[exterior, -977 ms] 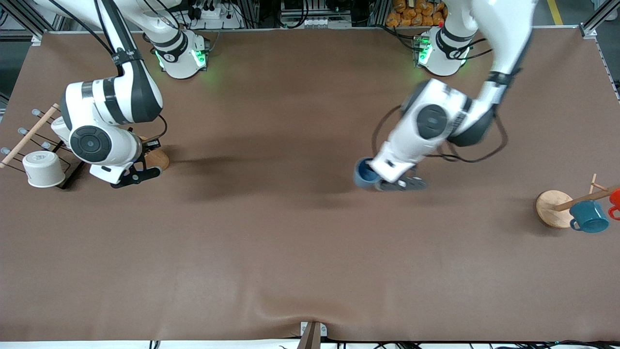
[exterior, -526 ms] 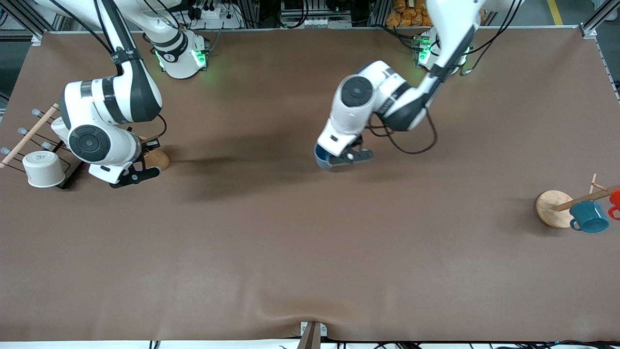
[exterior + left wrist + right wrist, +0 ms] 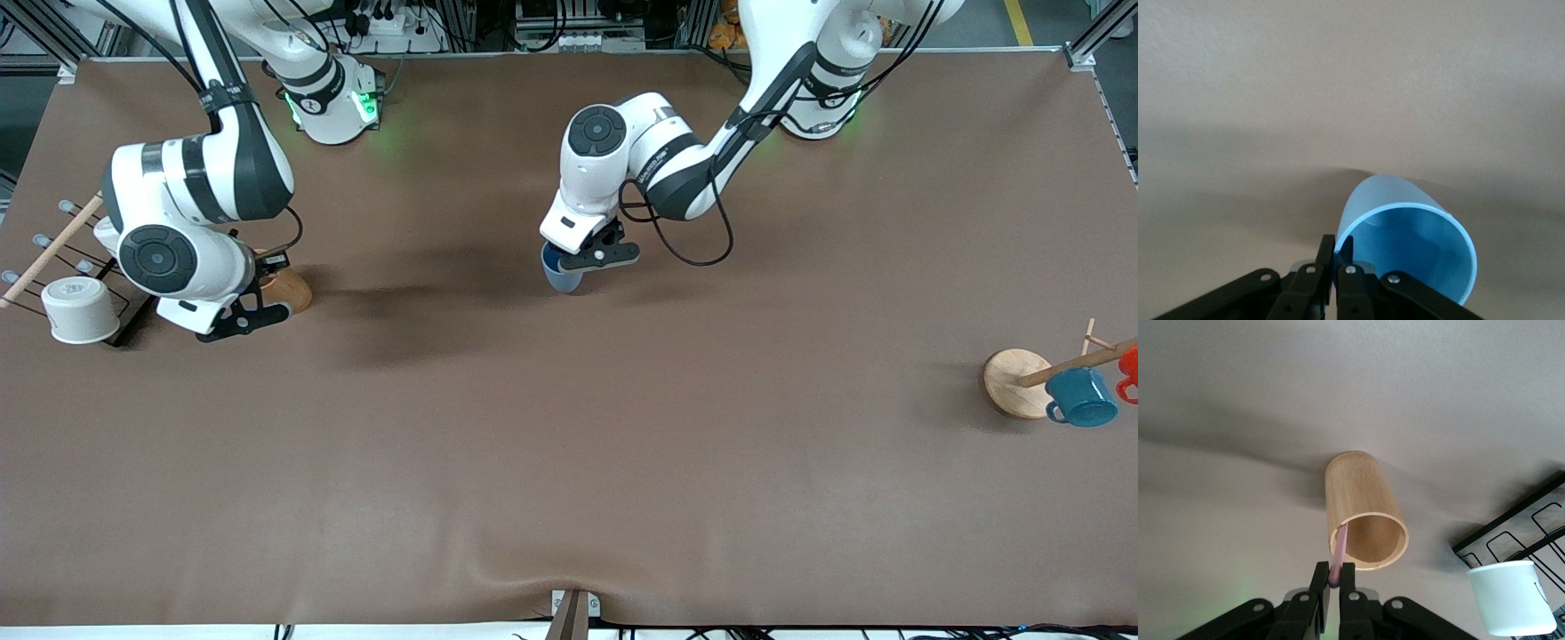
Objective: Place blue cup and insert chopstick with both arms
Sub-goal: 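Carry the blue cup with the left gripper to the table middle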
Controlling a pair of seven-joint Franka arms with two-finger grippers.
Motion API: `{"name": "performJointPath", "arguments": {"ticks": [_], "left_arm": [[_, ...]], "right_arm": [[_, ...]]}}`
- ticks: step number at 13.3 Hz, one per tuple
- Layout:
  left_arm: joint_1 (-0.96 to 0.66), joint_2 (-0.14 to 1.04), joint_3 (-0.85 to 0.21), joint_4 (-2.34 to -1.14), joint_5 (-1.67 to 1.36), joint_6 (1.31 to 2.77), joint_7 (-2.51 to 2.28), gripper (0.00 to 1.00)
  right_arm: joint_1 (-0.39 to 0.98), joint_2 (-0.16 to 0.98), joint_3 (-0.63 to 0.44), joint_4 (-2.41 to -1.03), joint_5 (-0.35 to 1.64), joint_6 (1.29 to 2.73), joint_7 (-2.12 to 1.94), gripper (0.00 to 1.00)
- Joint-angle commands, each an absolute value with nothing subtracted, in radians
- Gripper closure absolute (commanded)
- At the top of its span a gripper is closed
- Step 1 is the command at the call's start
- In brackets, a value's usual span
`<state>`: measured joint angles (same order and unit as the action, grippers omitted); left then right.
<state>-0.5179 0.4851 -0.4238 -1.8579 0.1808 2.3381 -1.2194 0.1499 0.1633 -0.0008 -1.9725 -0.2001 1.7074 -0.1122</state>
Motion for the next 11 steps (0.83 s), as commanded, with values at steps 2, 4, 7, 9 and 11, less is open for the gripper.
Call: {"name": "performJointPath", "arguments": {"ticks": [2,4,7,9,11], "left_arm": [[-0.535,0.511,-0.414,-1.851,0.215,2.373,-1.266,1.00],[-0.535,0.520,-0.414,-1.850,0.238,2.373,-1.269,0.90],[-0.526,0.525,-0.413,-1.848,0.241,2.367,-1.267,0.00],[-0.512,0.499,-0.413,-1.844,0.241,2.362,-1.269,0.00],[-0.497,0.447,-0.413,-1.833,0.241,2.310,-1.269,0.00]], "right_arm": [[0.138,0.121,0.003,-1.964,-0.216,1.663,-0.149,0.94],[0.118,0.121,0.002,-1.930,-0.216,1.619,-0.178,0.95],[0.110,0.094,0.002,-1.884,-0.212,1.547,-0.189,1.00],[0.110,0.081,0.002,-1.824,-0.195,1.497,-0.187,1.00],[0.112,0.084,0.005,-1.700,-0.172,1.422,-0.181,1.00]]}}
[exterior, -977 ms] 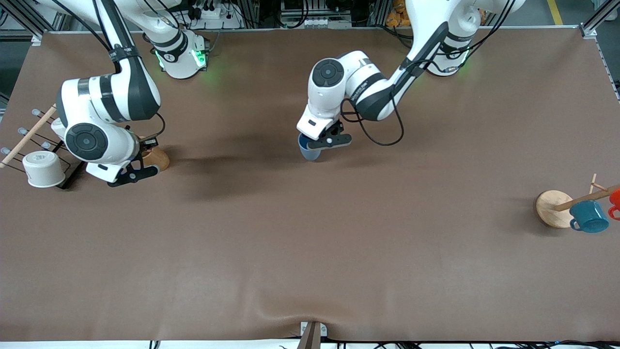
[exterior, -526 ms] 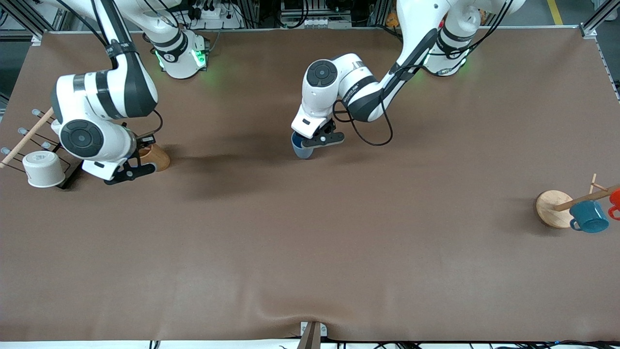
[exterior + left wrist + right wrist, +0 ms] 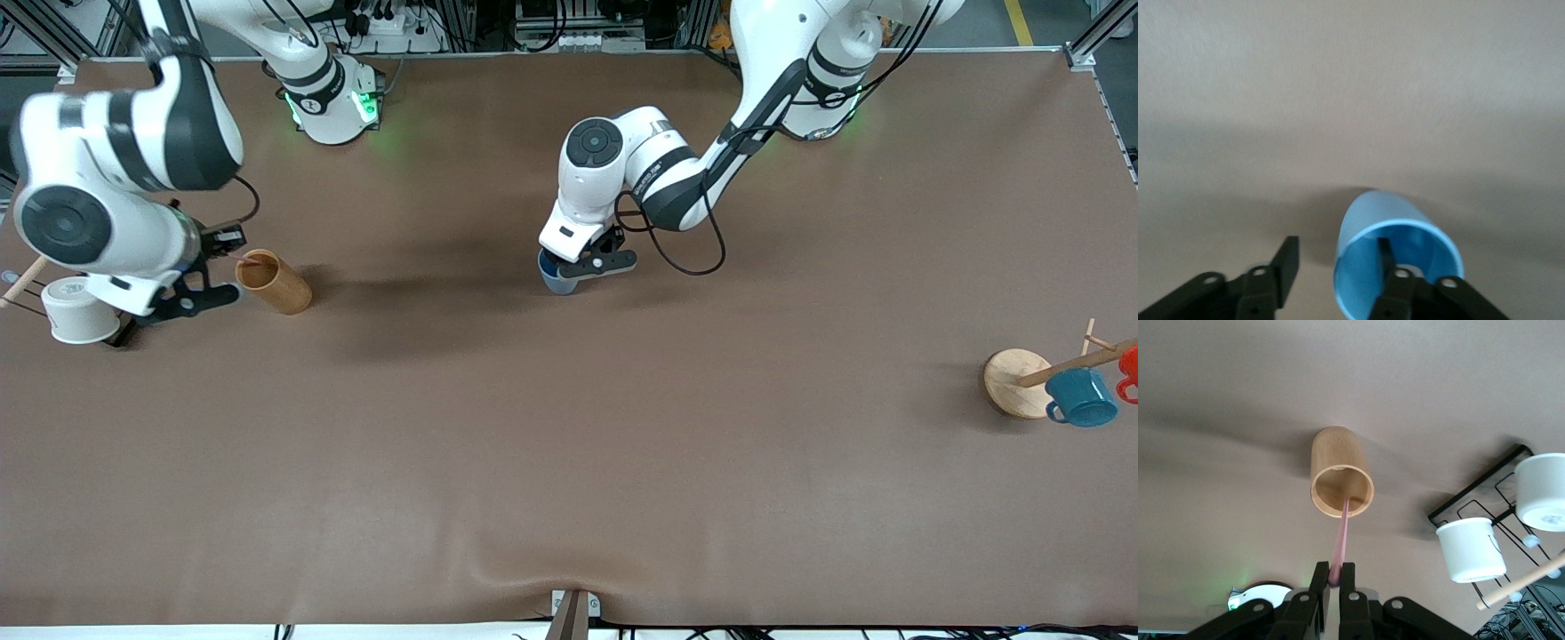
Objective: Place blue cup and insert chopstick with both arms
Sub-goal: 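Release the blue cup with the left gripper while the right gripper lifts the chopstick, then insert the pink chopstick into the blue cup with the right gripper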
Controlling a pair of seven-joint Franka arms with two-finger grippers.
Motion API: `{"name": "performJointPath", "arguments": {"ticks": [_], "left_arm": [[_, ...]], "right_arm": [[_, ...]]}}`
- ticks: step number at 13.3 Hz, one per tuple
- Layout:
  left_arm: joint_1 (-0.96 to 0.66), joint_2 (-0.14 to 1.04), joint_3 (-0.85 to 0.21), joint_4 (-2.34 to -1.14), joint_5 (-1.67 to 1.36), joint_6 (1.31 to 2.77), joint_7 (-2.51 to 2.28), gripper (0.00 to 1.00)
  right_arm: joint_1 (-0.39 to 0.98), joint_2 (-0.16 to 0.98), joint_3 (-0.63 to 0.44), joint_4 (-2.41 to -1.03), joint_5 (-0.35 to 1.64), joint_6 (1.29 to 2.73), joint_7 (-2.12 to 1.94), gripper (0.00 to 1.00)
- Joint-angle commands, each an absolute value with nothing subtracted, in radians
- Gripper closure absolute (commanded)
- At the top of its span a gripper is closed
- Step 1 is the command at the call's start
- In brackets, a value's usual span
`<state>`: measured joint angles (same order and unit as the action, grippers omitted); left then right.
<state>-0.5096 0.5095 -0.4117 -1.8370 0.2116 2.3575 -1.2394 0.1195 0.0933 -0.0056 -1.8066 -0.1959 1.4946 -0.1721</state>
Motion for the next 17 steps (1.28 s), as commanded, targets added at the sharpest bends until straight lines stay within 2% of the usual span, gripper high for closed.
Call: {"name": "performJointPath", "arguments": {"ticks": [1,3,7,11,13,17], "left_arm": [[-0.491,0.411,-0.413,-1.827,0.239,2.278,-1.267,0.00],[-0.454,0.349,-0.414,-1.801,0.233,2.206,-1.256,0.00],[-0.378,0.296,-0.417,-1.671,0.224,2.030,-1.253,0.00],[-0.278,0.293,-0.423,-1.534,0.222,1.878,-1.156,0.00],[-0.230,0.285,-0.422,-1.482,0.213,1.804,-1.076,0.00],[-0.123,0.223,-0.419,-1.468,0.160,1.752,-0.979,0.00]], "right_arm": [[0.112,0.090,0.005,-1.633,-0.158,1.392,-0.178,1.00],[0.115,0.094,0.006,-1.536,-0.118,1.379,-0.178,1.00],[0.135,0.103,0.017,-1.471,0.053,1.385,-0.007,1.00],[0.141,0.136,0.127,-1.473,0.242,1.468,0.372,1.00],[0.150,0.147,0.199,-1.483,0.267,1.512,0.535,1.00],[0.210,0.187,0.317,-1.500,0.265,1.618,0.883,1.00]]}}
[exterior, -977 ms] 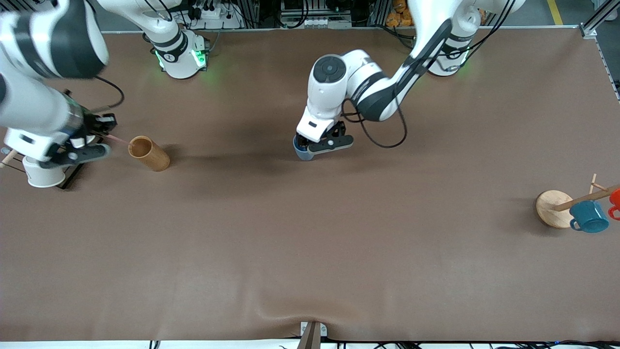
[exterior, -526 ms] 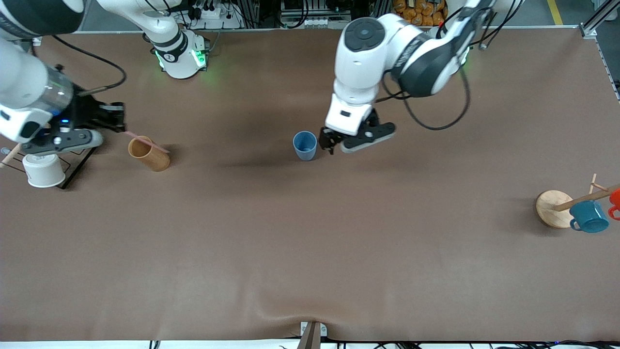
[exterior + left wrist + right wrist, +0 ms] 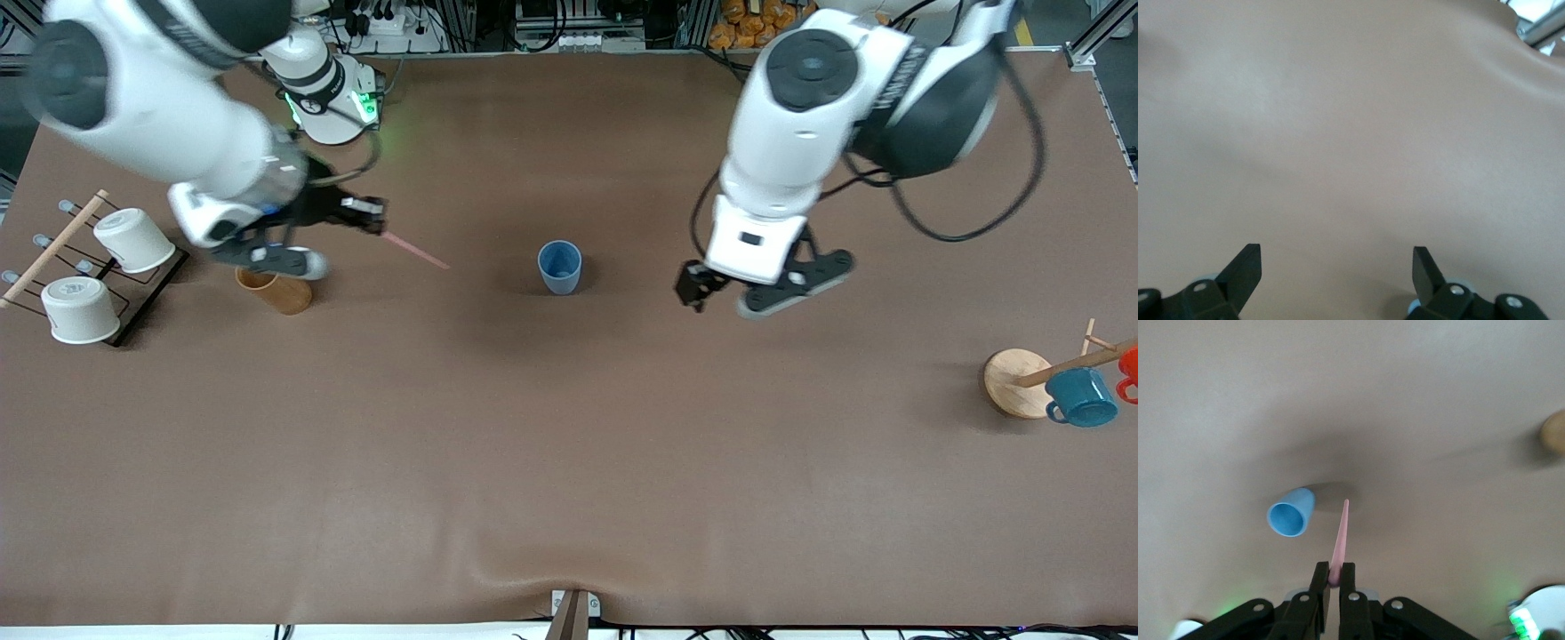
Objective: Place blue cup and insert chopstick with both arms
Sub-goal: 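Insert the pink chopstick into the blue cup with the right gripper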
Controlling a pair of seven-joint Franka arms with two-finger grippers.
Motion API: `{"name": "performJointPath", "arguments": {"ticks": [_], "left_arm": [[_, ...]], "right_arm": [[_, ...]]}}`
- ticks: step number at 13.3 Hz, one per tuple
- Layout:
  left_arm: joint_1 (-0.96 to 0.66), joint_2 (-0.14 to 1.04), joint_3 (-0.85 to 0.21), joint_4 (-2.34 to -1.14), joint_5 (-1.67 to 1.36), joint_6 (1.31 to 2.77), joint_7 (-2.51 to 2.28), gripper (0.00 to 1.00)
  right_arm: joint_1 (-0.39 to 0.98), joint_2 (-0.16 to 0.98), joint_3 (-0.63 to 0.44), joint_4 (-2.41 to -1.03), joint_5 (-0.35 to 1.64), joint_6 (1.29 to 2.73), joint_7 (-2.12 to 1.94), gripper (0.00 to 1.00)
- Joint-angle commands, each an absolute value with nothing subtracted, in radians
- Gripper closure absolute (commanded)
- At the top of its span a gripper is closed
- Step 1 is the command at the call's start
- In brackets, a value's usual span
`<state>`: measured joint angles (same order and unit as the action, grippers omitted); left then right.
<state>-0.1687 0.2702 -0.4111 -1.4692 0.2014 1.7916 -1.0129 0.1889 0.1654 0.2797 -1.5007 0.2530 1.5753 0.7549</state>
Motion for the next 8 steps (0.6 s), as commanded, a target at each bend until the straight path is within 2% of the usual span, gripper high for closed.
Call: {"name": "performJointPath", "arguments": {"ticks": [1,6,8], "left_arm": [[-0.089,0.213,-0.419,-1.467,0.126,1.735,-0.976,0.00],[0.032,0.167,-0.417,-1.465,0.107,1.674,-0.754,0.00],[0.046,0.118,-0.378,-1.463,0.107,1.661,-0.627,0.00]], "right_arm": [[0.222,0.190,0.334,-1.518,0.265,1.652,0.918,1.00],[0.357,0.250,0.345,-1.540,0.239,1.776,1.097,1.00],[0.383,0.279,0.345,-1.540,0.187,1.795,1.129,1.00]]}}
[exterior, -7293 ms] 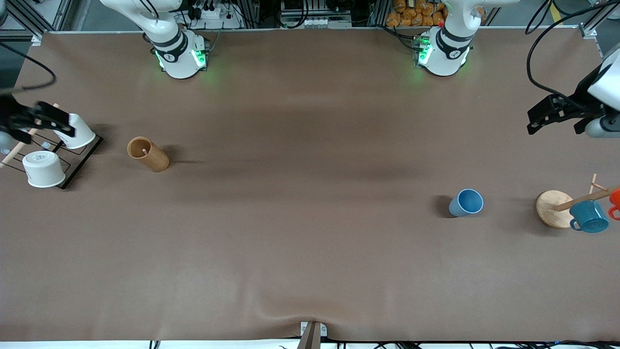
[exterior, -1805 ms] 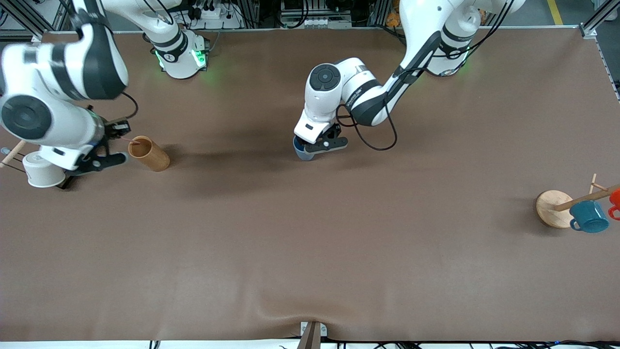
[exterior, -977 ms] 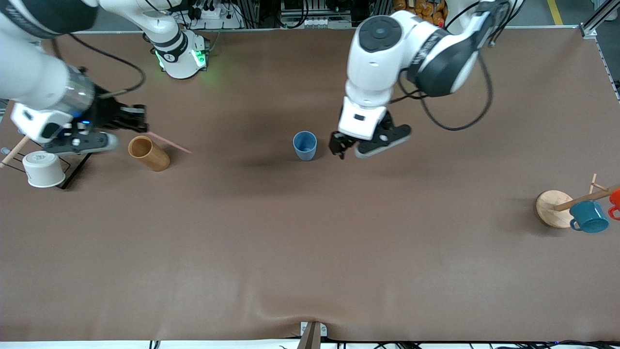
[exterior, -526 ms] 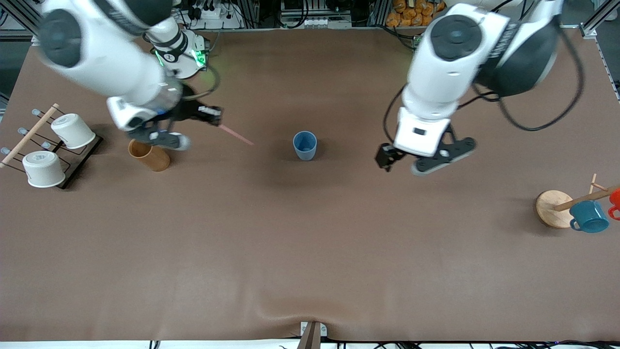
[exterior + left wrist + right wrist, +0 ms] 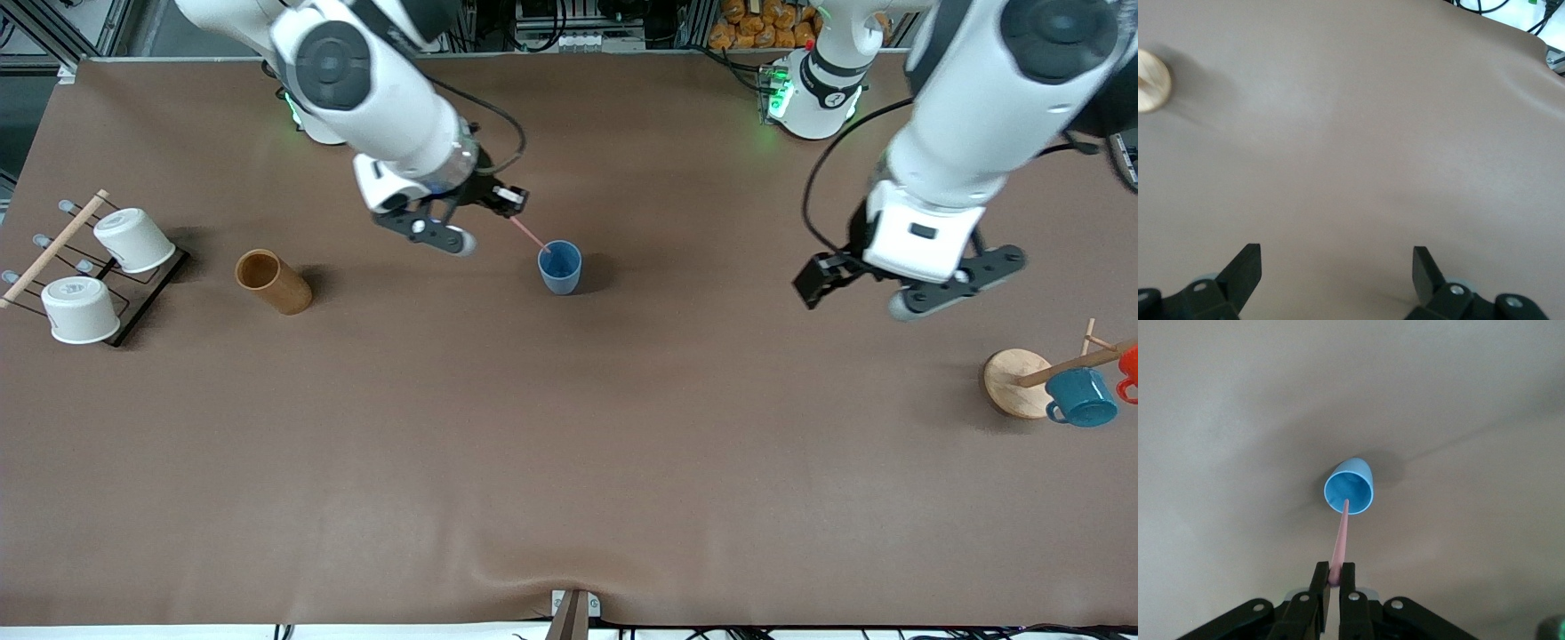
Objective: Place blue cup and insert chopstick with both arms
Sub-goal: 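Insert the pink chopstick into the blue cup with the right gripper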
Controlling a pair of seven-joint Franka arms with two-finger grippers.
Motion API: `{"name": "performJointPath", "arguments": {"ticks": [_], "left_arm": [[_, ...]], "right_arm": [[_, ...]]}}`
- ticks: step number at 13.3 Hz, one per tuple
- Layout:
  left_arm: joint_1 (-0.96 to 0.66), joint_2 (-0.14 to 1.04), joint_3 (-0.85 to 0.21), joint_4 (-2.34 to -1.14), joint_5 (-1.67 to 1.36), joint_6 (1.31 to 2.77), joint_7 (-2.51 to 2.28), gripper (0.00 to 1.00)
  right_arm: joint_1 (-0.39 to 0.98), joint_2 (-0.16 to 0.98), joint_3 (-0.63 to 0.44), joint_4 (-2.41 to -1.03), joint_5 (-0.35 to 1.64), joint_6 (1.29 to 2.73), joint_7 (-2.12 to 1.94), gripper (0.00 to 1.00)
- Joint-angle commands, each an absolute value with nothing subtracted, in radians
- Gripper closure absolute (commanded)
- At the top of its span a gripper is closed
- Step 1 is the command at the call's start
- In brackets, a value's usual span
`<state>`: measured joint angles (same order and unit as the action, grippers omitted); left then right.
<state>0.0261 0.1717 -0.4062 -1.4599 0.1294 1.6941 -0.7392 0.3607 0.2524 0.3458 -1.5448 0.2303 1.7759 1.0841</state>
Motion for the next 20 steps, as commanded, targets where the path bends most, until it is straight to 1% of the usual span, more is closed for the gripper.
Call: {"name": "performJointPath", "arguments": {"ticks": [1,3,4,5,6,8,10,11,13,15,18,20], "left_arm": [[0.028,0.098,-0.321,-1.465,0.104,1.632,-0.547,0.00],[-0.030,0.054,-0.170,-1.465,0.065,1.568,-0.342,0.00],[-0.035,0.039,-0.108,-1.468,0.031,1.551,-0.243,0.00],[-0.035,0.028,-0.071,-1.473,0.015,1.527,-0.168,0.00],[-0.034,0.014,-0.046,-1.479,0.014,1.517,-0.125,0.00],[-0.031,0.003,-0.031,-1.494,0.015,1.516,-0.095,0.00],[-0.028,0.002,-0.032,-1.493,0.021,1.509,-0.095,0.00],[-0.023,0.002,-0.034,-1.494,0.021,1.509,-0.095,0.00],[-0.014,0.003,-0.035,-1.494,0.021,1.509,-0.095,0.00],[-0.011,0.002,-0.037,-1.496,0.021,1.505,-0.095,0.00],[-0.003,0.005,-0.038,-1.493,0.021,1.506,-0.094,0.00],[-0.003,0.005,-0.038,-1.491,0.021,1.506,-0.094,0.00]], "right_arm": [[0.391,0.291,0.345,-1.540,0.184,1.808,1.141,1.00],[0.422,0.319,0.345,-1.542,0.161,1.833,1.173,1.00],[0.431,0.336,0.345,-1.542,0.134,1.835,1.177,1.00],[0.445,0.350,0.345,-1.542,0.111,1.833,1.184,1.00],[0.449,0.365,0.345,-1.542,0.106,1.832,1.205,0.49],[0.448,0.382,0.345,-1.536,0.101,1.832,1.250,0.00],[0.430,0.379,0.345,-1.513,0.104,1.821,1.241,0.00],[0.401,0.373,0.344,-1.490,0.107,1.781,1.235,0.00],[0.345,0.371,0.344,-1.389,0.107,1.634,1.212,0.00],[0.273,0.367,0.339,-1.329,0.107,1.524,1.102,0.00],[0.142,0.339,0.330,-1.321,0.094,1.479,0.846,0.00],[0.094,0.337,0.295,-1.319,0.074,1.448,0.677,0.00]]}}
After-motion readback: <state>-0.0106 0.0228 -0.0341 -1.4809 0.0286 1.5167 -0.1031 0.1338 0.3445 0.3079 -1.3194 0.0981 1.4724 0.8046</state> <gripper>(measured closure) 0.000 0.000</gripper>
